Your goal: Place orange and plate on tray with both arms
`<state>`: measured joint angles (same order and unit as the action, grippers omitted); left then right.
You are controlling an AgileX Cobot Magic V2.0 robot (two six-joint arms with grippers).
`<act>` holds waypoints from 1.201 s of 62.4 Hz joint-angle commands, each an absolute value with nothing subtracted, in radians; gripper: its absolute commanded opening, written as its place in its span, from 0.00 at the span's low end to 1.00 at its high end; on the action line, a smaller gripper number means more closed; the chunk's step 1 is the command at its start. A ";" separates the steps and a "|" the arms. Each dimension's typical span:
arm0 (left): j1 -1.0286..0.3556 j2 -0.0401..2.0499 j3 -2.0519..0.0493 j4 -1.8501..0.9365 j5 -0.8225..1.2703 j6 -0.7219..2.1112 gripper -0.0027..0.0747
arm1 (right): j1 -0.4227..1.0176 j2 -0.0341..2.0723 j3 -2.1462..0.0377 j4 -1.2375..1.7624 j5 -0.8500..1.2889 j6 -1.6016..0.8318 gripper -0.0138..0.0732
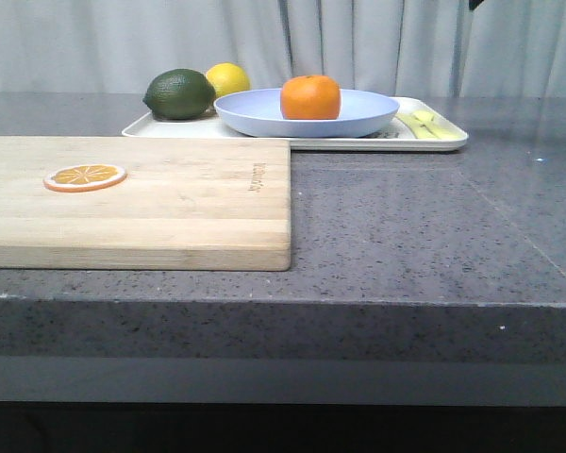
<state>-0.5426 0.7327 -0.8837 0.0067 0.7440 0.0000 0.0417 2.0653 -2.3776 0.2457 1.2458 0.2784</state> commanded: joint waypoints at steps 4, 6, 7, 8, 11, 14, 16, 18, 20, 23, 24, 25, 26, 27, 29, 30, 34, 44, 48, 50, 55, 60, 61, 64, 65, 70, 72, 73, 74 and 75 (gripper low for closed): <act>-0.540 0.731 -0.910 0.000 0.665 -0.010 0.82 | 0.043 1.916 -2.410 0.221 1.234 0.215 0.56; -0.540 0.731 -0.910 0.000 0.665 -0.010 0.82 | 0.046 1.895 -2.410 0.221 1.242 0.197 0.56; -0.540 0.731 -0.910 0.000 0.665 -0.010 0.82 | 0.047 1.887 -2.410 0.221 1.246 0.190 0.56; -0.540 0.731 -0.910 0.000 0.665 -0.010 0.82 | 0.049 1.875 -2.408 0.221 1.253 0.178 0.56; -0.540 0.731 -0.910 0.000 0.665 -0.010 0.82 | 0.055 1.849 -2.408 0.221 1.274 0.155 0.56; -0.540 0.731 -0.910 0.000 0.665 -0.010 0.82 | 0.063 1.824 -2.405 0.221 1.290 0.134 0.56; -0.540 0.731 -0.910 0.000 0.665 -0.010 0.82 | 0.069 1.805 -2.398 0.221 1.298 0.114 0.56; -0.540 0.731 -0.910 0.000 0.665 -0.010 0.82 | 0.075 1.789 -2.390 0.221 1.300 0.093 0.56; -0.540 0.731 -0.910 0.000 0.665 -0.010 0.82 | 0.081 1.767 -2.373 0.221 1.300 0.074 0.56; -0.540 0.731 -0.910 0.000 0.665 -0.010 0.82 | 0.088 1.734 -2.339 0.221 1.292 0.057 0.56; -0.540 0.731 -0.910 0.000 0.665 -0.010 0.82 | 0.088 1.720 -2.322 0.221 1.288 0.051 0.56; -0.540 0.731 -0.910 0.000 0.665 -0.010 0.82 | 0.088 1.709 -2.310 0.221 1.286 0.049 0.56; -0.540 0.731 -0.910 0.000 0.665 -0.010 0.82 | 0.088 1.694 -2.289 0.221 1.280 0.047 0.56; -0.540 0.731 -0.910 0.000 0.665 -0.010 0.82 | 0.088 1.683 -2.275 0.221 1.276 0.047 0.56; -0.540 0.731 -0.910 0.000 0.665 -0.010 0.82 | 0.088 1.655 -2.234 0.221 1.263 0.045 0.56; -0.540 0.731 -0.910 0.000 0.665 -0.010 0.82 | 0.088 1.643 -2.217 0.221 1.256 0.044 0.56; -0.540 0.731 -0.910 0.000 0.665 -0.010 0.82 | 0.088 1.582 -2.116 0.221 1.216 0.027 0.56; -0.540 0.731 -0.910 0.000 0.665 -0.010 0.82 | 0.088 1.421 -1.852 0.221 1.080 -0.059 0.56; -0.540 0.731 -0.910 0.000 0.665 -0.010 0.82 | 0.088 1.348 -1.736 0.221 1.031 -0.104 0.56; -0.540 0.731 -0.910 0.000 0.665 -0.010 0.82 | 0.088 1.319 -1.678 0.221 1.012 -0.116 0.56; -0.540 0.731 -0.910 0.000 0.665 -0.010 0.82 | 0.088 1.220 -1.540 0.221 0.949 -0.141 0.56; -0.540 0.731 -0.910 0.000 0.665 -0.010 0.82 | 0.088 1.133 -1.414 0.218 0.877 -0.158 0.56; -0.540 0.731 -0.910 0.000 0.665 -0.010 0.82 | 0.088 1.100 -1.369 0.218 0.857 -0.167 0.56; -0.540 0.731 -0.910 0.000 0.665 -0.010 0.82 | 0.088 1.041 -1.290 0.217 0.811 -0.188 0.55; -0.540 0.731 -0.910 0.000 0.665 -0.010 0.82 | 0.088 1.024 -1.268 0.217 0.798 -0.197 0.55; -0.540 0.731 -0.910 0.000 0.665 -0.010 0.82 | 0.088 0.932 -1.150 0.215 0.734 -0.228 0.55; -0.540 0.731 -0.910 0.000 0.665 -0.010 0.82 | 0.088 0.888 -1.099 0.210 0.718 -0.231 0.55; -0.540 0.731 -0.910 0.000 0.665 -0.010 0.82 | 0.088 0.871 -1.078 0.208 0.712 -0.231 0.55; -0.540 0.731 -0.910 0.000 0.665 -0.010 0.82 | 0.088 0.855 -1.058 0.207 0.705 -0.231 0.55; -0.540 0.731 -0.910 0.000 0.665 -0.010 0.82 | 0.088 0.831 -1.028 0.203 0.698 -0.231 0.55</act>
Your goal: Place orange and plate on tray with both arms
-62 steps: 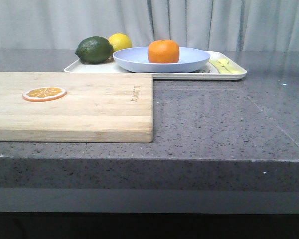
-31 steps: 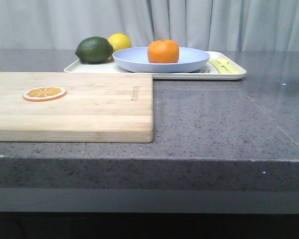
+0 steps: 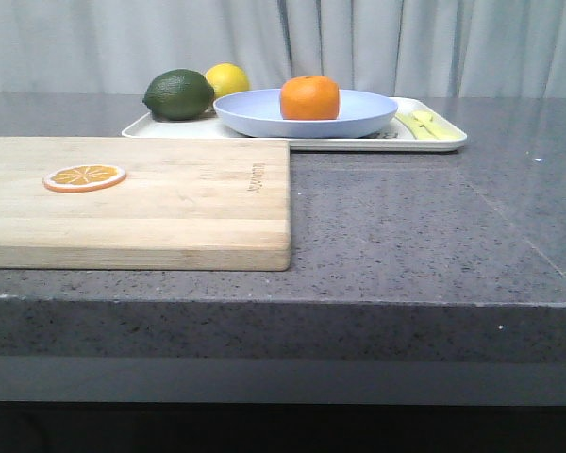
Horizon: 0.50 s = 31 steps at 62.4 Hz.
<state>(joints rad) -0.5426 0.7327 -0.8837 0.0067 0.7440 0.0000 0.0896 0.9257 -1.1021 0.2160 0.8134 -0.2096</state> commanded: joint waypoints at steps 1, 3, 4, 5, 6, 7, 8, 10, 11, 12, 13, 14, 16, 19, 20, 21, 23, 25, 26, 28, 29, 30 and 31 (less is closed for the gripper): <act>-0.540 0.731 -0.910 0.000 0.665 -0.010 0.82 | 0.088 0.813 -1.009 0.200 0.695 -0.231 0.55; -0.540 0.731 -0.910 0.000 0.665 -0.010 0.82 | 0.088 0.775 -0.972 0.193 0.689 -0.231 0.55; -0.540 0.731 -0.910 0.000 0.665 -0.010 0.82 | 0.088 0.757 -0.952 0.191 0.687 -0.230 0.55; -0.540 0.731 -0.910 0.000 0.665 -0.010 0.82 | 0.088 0.738 -0.924 0.191 0.687 -0.230 0.55; -0.540 0.731 -0.910 0.000 0.665 -0.010 0.82 | 0.088 0.710 -0.906 0.191 0.686 -0.230 0.55; -0.540 0.731 -0.910 0.000 0.665 -0.010 0.82 | 0.088 0.691 -0.881 0.191 0.687 -0.230 0.55; -0.540 0.731 -0.910 0.000 0.665 -0.010 0.82 | 0.088 0.672 -0.864 0.191 0.688 -0.230 0.55; -0.540 0.731 -0.910 0.000 0.665 -0.010 0.82 | 0.088 0.624 -0.831 0.191 0.690 -0.230 0.55; -0.540 0.731 -0.910 0.000 0.665 -0.010 0.82 | 0.088 0.605 -0.816 0.191 0.690 -0.230 0.55; -0.540 0.731 -0.910 0.000 0.665 -0.010 0.82 | 0.088 0.586 -0.800 0.192 0.690 -0.229 0.55; -0.540 0.731 -0.910 0.000 0.665 -0.010 0.82 | 0.088 0.558 -0.778 0.192 0.690 -0.228 0.55; -0.540 0.731 -0.910 0.000 0.665 -0.010 0.82 | 0.088 0.539 -0.764 0.192 0.690 -0.228 0.55; -0.540 0.731 -0.910 0.000 0.665 -0.010 0.82 | 0.088 0.503 -0.732 0.192 0.691 -0.228 0.55; -0.540 0.731 -0.910 0.000 0.665 -0.010 0.82 | 0.088 0.446 -0.698 0.197 0.692 -0.225 0.55; -0.540 0.731 -0.910 0.000 0.665 -0.010 0.82 | 0.088 0.430 -0.689 0.197 0.694 -0.225 0.55; -0.540 0.731 -0.910 0.000 0.665 -0.010 0.82 | 0.088 0.415 -0.680 0.197 0.698 -0.225 0.55; -0.540 0.731 -0.910 0.000 0.665 -0.010 0.82 | 0.088 0.380 -0.663 0.197 0.701 -0.225 0.55; -0.540 0.731 -0.910 0.000 0.665 -0.010 0.82 | 0.088 0.355 -0.649 0.197 0.702 -0.225 0.55; -0.540 0.731 -0.910 0.000 0.665 -0.010 0.82 | 0.088 0.343 -0.645 0.197 0.702 -0.225 0.55; -0.540 0.731 -0.910 0.000 0.665 -0.010 0.82 | 0.088 0.318 -0.637 0.197 0.703 -0.225 0.55; -0.540 0.731 -0.910 0.000 0.665 -0.010 0.82 | 0.088 0.306 -0.634 0.197 0.703 -0.225 0.55; -0.540 0.731 -0.910 0.000 0.665 -0.010 0.82 | 0.088 0.298 -0.631 0.197 0.702 -0.225 0.55; -0.540 0.731 -0.910 0.000 0.665 -0.010 0.82 | 0.088 0.289 -0.629 0.197 0.701 -0.225 0.55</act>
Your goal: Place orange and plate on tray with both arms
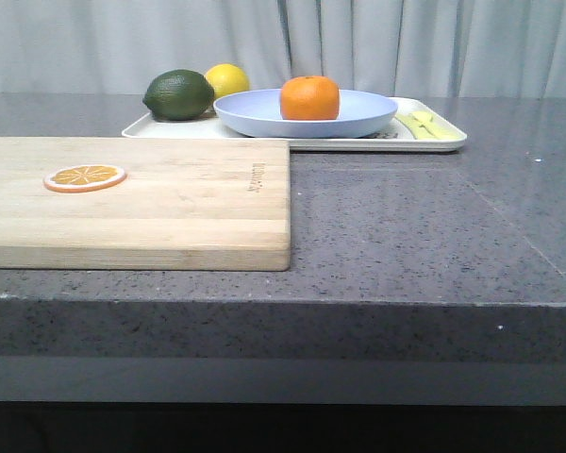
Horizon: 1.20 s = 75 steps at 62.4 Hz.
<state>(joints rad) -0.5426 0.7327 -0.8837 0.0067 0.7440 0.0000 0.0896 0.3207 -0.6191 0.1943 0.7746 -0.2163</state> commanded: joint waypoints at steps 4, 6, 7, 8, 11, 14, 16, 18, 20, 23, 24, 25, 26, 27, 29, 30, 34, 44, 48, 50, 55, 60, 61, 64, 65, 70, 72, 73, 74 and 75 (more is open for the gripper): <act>-0.540 0.731 -0.910 0.000 0.665 -0.010 0.82 | 0.088 0.276 -0.629 0.197 0.701 -0.225 0.55; -0.540 0.731 -0.910 0.000 0.665 -0.010 0.82 | 0.088 0.274 -0.629 0.197 0.690 -0.225 0.55; -0.540 0.731 -0.910 0.000 0.663 -0.010 0.82 | 0.088 0.274 -0.629 0.197 0.685 -0.225 0.55; -0.540 0.731 -0.910 0.000 0.663 -0.010 0.82 | 0.088 0.274 -0.629 0.197 0.682 -0.225 0.55; -0.540 0.731 -0.910 0.000 0.661 -0.010 0.82 | 0.088 0.275 -0.629 0.197 0.679 -0.225 0.55; -0.540 0.731 -0.910 0.000 0.661 -0.010 0.82 | 0.088 0.275 -0.629 0.197 0.675 -0.225 0.55; -0.540 0.731 -0.910 0.000 0.662 -0.010 0.82 | 0.088 0.275 -0.629 0.197 0.675 -0.225 0.55; -0.540 0.731 -0.910 0.000 0.662 -0.010 0.82 | 0.088 0.275 -0.629 0.197 0.676 -0.225 0.55; -0.540 0.731 -0.910 0.000 0.662 -0.010 0.82 | 0.088 0.275 -0.629 0.197 0.679 -0.225 0.55; -0.540 0.731 -0.910 0.000 0.660 -0.010 0.82 | 0.088 0.275 -0.629 0.197 0.680 -0.225 0.55; -0.540 0.731 -0.910 0.000 0.660 -0.010 0.82 | 0.087 0.275 -0.629 0.197 0.680 -0.225 0.55; -0.540 0.731 -0.910 0.000 0.660 -0.010 0.82 | 0.087 0.275 -0.629 0.197 0.679 -0.225 0.55; -0.540 0.731 -0.910 0.000 0.660 -0.010 0.82 | 0.087 0.275 -0.629 0.196 0.678 -0.225 0.55; -0.540 0.731 -0.910 0.000 0.660 -0.010 0.82 | 0.087 0.275 -0.629 0.196 0.677 -0.225 0.55; -0.540 0.731 -0.910 0.000 0.660 -0.010 0.82 | 0.087 0.275 -0.629 0.196 0.675 -0.225 0.55; -0.540 0.731 -0.910 0.000 0.660 -0.010 0.82 | 0.087 0.275 -0.629 0.196 0.673 -0.225 0.55; -0.540 0.731 -0.910 0.000 0.662 -0.010 0.82 | 0.087 0.275 -0.629 0.186 0.668 -0.219 0.55; -0.540 0.731 -0.910 0.000 0.662 -0.010 0.82 | 0.087 0.275 -0.629 0.082 0.669 -0.120 0.47; -0.540 0.731 -0.910 0.000 0.664 -0.010 0.82 | 0.087 0.275 -0.629 0.047 0.674 -0.078 0.43; -0.540 0.731 -0.910 0.000 0.664 -0.010 0.82 | 0.087 0.275 -0.629 0.045 0.676 -0.068 0.42; -0.540 0.731 -0.910 0.000 0.664 -0.010 0.82 | 0.087 0.275 -0.629 0.046 0.686 -0.067 0.41; -0.540 0.731 -0.910 0.000 0.664 -0.010 0.82 | 0.087 0.275 -0.629 0.046 0.694 -0.067 0.41; -0.540 0.731 -0.910 0.000 0.664 -0.010 0.82 | 0.087 0.275 -0.629 0.046 0.695 -0.067 0.41; -0.540 0.731 -0.910 0.000 0.664 -0.010 0.81 | 0.087 0.275 -0.629 0.046 0.695 -0.067 0.41; -0.540 0.731 -0.910 0.000 0.664 -0.010 0.81 | 0.087 0.275 -0.629 0.046 0.695 -0.067 0.41; -0.540 0.731 -0.910 0.000 0.664 -0.010 0.73 | 0.087 0.275 -0.629 0.046 0.695 -0.067 0.37; -0.540 0.731 -0.910 0.000 0.664 -0.010 0.69 | 0.087 0.275 -0.629 0.046 0.695 -0.067 0.35; -0.540 0.731 -0.910 0.000 0.664 -0.010 0.63 | 0.087 0.275 -0.629 0.046 0.695 -0.067 0.33; -0.540 0.731 -0.910 0.000 0.664 -0.010 0.59 | 0.087 0.275 -0.629 0.046 0.695 -0.067 0.31; -0.540 0.731 -0.910 0.000 0.664 -0.010 0.55 | 0.087 0.275 -0.629 0.046 0.695 -0.067 0.28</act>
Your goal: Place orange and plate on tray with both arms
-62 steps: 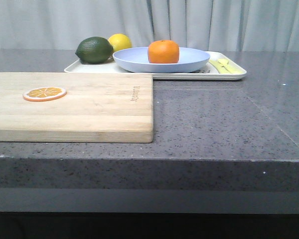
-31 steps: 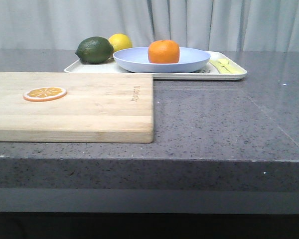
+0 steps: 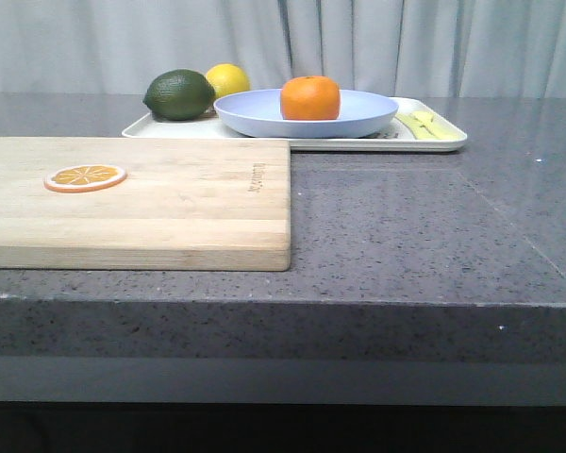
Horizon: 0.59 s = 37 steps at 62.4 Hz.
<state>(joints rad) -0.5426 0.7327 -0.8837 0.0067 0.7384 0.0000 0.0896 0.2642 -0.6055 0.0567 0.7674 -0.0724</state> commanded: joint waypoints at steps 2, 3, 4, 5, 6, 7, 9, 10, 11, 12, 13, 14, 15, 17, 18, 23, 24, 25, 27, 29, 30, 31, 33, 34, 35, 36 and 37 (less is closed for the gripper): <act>-0.540 0.731 -0.910 0.000 0.664 -0.010 0.47 | 0.087 0.275 -0.629 0.046 0.695 -0.067 0.25; -0.540 0.731 -0.910 0.000 0.664 -0.010 0.44 | 0.087 0.275 -0.629 0.046 0.695 -0.067 0.23; -0.540 0.731 -0.910 0.000 0.664 -0.010 0.41 | 0.087 0.275 -0.629 0.046 0.695 -0.067 0.22; -0.540 0.731 -0.910 0.000 0.664 -0.010 0.38 | 0.087 0.275 -0.629 0.046 0.695 -0.067 0.20; -0.540 0.731 -0.910 0.000 0.664 -0.010 0.33 | 0.087 0.275 -0.629 0.046 0.695 -0.067 0.19; -0.540 0.731 -0.910 0.000 0.664 -0.010 0.30 | 0.087 0.275 -0.629 0.046 0.695 -0.067 0.17; -0.540 0.731 -0.910 0.000 0.664 -0.010 0.24 | 0.087 0.275 -0.629 0.046 0.695 -0.067 0.14; -0.540 0.731 -0.910 0.000 0.664 -0.010 0.20 | 0.087 0.275 -0.629 0.046 0.695 -0.067 0.13; -0.540 0.731 -0.910 0.000 0.664 -0.010 0.17 | 0.087 0.275 -0.629 0.046 0.695 -0.067 0.11; -0.540 0.731 -0.910 0.000 0.664 -0.010 0.13 | 0.087 0.275 -0.629 0.046 0.695 -0.067 0.09; -0.540 0.731 -0.910 0.000 0.664 -0.010 0.10 | 0.087 0.275 -0.629 0.046 0.695 -0.067 0.08; -0.540 0.731 -0.910 0.000 0.664 -0.010 0.07 | 0.087 0.275 -0.629 0.046 0.695 -0.067 0.06; -0.540 0.731 -0.910 0.000 0.664 -0.010 0.05 | 0.087 0.275 -0.629 0.046 0.695 -0.067 0.05; -0.540 0.731 -0.910 0.000 0.664 -0.010 0.01 | 0.087 0.275 -0.629 0.046 0.695 -0.067 0.02; -0.540 0.731 -0.910 0.000 0.664 -0.010 0.01 | 0.087 0.275 -0.629 0.046 0.696 -0.067 0.02; -0.540 0.731 -0.910 0.000 0.664 -0.010 0.01 | 0.087 0.275 -0.629 0.046 0.703 -0.068 0.02; -0.540 0.731 -0.910 0.000 0.664 -0.010 0.01 | 0.087 0.275 -0.629 0.046 0.703 -0.068 0.02; -0.540 0.731 -0.910 0.000 0.664 -0.010 0.01 | 0.087 0.275 -0.629 0.046 0.703 -0.068 0.02; -0.540 0.731 -0.910 0.000 0.664 -0.010 0.01 | 0.087 0.275 -0.629 0.046 0.703 -0.068 0.02; -0.540 0.731 -0.910 0.000 0.664 -0.010 0.01 | 0.087 0.275 -0.629 0.046 0.703 -0.068 0.02; -0.540 0.731 -0.910 0.000 0.664 -0.010 0.01 | 0.087 0.275 -0.629 0.046 0.703 -0.068 0.02; -0.540 0.731 -0.910 0.000 0.664 -0.010 0.01 | 0.087 0.275 -0.629 0.046 0.703 -0.068 0.02; -0.540 0.731 -0.910 0.000 0.664 -0.010 0.01 | 0.087 0.275 -0.629 0.046 0.703 -0.068 0.02; -0.540 0.731 -0.910 0.000 0.664 -0.010 0.01 | 0.087 0.275 -0.629 0.046 0.703 -0.068 0.02; -0.540 0.731 -0.910 0.000 0.664 -0.010 0.01 | 0.087 0.275 -0.629 0.046 0.703 -0.068 0.02; -0.540 0.731 -0.910 0.000 0.664 -0.010 0.01 | 0.087 0.275 -0.629 0.046 0.703 -0.068 0.02; -0.540 0.731 -0.910 0.000 0.664 -0.010 0.01 | 0.087 0.275 -0.629 0.046 0.703 -0.068 0.02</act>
<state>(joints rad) -0.5426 0.7327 -0.8837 0.0067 0.7384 0.0000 0.0896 0.2642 -0.6055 0.0567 0.7711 -0.0688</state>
